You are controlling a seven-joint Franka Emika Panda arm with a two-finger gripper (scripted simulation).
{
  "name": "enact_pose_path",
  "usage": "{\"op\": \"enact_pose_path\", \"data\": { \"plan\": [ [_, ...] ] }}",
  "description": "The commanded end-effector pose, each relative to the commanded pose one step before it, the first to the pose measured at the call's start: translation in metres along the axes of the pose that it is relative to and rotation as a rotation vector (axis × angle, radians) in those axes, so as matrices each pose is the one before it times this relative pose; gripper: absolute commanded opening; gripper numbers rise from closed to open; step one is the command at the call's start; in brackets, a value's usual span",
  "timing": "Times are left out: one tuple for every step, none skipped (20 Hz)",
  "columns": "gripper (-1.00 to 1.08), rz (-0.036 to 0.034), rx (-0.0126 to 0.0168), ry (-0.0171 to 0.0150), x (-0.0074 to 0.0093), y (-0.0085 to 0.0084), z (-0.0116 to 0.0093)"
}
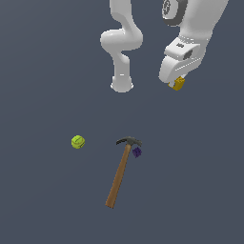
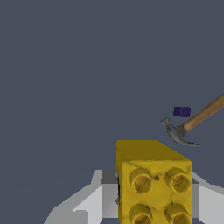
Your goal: Pick up a designated object from a clutter of objects.
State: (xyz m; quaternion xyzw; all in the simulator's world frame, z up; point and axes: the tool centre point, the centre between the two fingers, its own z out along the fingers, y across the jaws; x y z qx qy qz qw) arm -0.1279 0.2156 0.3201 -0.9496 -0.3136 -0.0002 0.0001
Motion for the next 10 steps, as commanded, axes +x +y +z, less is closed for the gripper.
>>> {"op": "enact_pose_path", "data": {
  "plan": [
    [-1.0, 0.00025, 0.00045, -0.00062, -0.00446, -0.00437, -0.01326],
    [-1.0, 0.0, 0.0, 0.0, -0.0012, -0.00131, -0.00414],
    [-1.0, 0.00066, 0.0, 0.0002, -0.00115, -0.00084, -0.00375],
    [-1.0, 0.0, 0.0, 0.0, -0.00088, -0.00098, -0.00316],
    [-1.0, 0.0, 0.0, 0.0, -0.00073, -0.00082, -0.00267],
    [-1.0, 0.0, 0.0, 0.0, -0.00058, -0.00067, -0.00219],
    [-1.0, 0.0, 0.0, 0.0, -0.00045, -0.00051, -0.0017],
    [-1.0, 0.0, 0.0, 0.0, -0.00032, -0.00036, -0.00122],
    [-1.0, 0.0, 0.0, 0.0, -0.00019, -0.00022, -0.00073],
    [-1.0, 0.0, 0.0, 0.0, -0.00006, -0.00007, -0.00024]
  ]
}}
